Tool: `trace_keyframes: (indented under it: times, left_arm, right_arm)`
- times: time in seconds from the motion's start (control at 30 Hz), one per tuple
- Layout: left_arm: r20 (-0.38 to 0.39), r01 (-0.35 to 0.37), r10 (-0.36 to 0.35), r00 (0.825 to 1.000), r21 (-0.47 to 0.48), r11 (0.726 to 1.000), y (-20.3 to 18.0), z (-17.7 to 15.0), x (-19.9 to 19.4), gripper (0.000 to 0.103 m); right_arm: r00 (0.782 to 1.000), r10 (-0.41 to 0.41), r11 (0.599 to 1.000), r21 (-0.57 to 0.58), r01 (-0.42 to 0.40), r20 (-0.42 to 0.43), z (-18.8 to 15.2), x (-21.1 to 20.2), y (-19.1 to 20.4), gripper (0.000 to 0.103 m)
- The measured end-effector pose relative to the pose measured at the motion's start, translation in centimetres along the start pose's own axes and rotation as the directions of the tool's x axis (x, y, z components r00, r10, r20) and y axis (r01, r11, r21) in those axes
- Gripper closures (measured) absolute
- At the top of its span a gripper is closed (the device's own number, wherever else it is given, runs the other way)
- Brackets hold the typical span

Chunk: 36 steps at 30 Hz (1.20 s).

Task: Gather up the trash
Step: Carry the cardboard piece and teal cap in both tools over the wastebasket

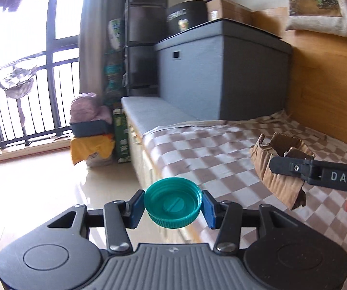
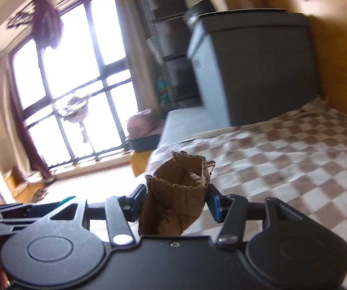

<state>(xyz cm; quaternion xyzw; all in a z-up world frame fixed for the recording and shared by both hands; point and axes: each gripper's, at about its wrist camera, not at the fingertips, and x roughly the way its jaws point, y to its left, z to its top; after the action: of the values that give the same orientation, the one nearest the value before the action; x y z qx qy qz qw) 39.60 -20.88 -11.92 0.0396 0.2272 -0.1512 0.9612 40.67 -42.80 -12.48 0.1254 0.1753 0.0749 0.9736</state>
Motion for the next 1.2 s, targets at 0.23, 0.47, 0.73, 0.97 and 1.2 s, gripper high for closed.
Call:
trace_keyframes:
  times: [0.23,0.47,0.73,0.97,1.2]
  left_arm:
    - [-0.041,-0.084,0.082,0.996,-0.042,0.996,4.6,-2.6,-2.5,0.053]
    - [-0.097,-0.123,0.116,0.989,-0.068,0.99,8.0,-5.1,-4.2,0.053]
    - [-0.181,-0.155,0.131,0.975,-0.125,0.98,11.6,-9.3,-5.7,0.053]
    - [-0.274,-0.172,0.124,0.954,-0.161,0.972,14.2,-13.1,-5.9,0.053]
    - [-0.357,-0.196,0.106,0.928,-0.227,0.954,16.5,-17.4,-5.8,0.053]
  right_arm:
    - [0.991,0.109,0.991,-0.071,-0.115,-0.078,-2.5,0.5,5.6,0.048]
    - [0.962,0.163,0.973,-0.123,-0.193,-0.217,-6.4,1.1,9.4,0.048]
    - [0.928,0.166,0.968,-0.126,-0.218,-0.334,-9.7,1.5,12.0,0.047]
    - [0.893,0.144,0.956,-0.173,-0.237,-0.426,-13.1,2.5,15.0,0.048]
    - [0.85,0.116,0.962,-0.153,-0.224,-0.514,-16.1,4.3,15.5,0.048]
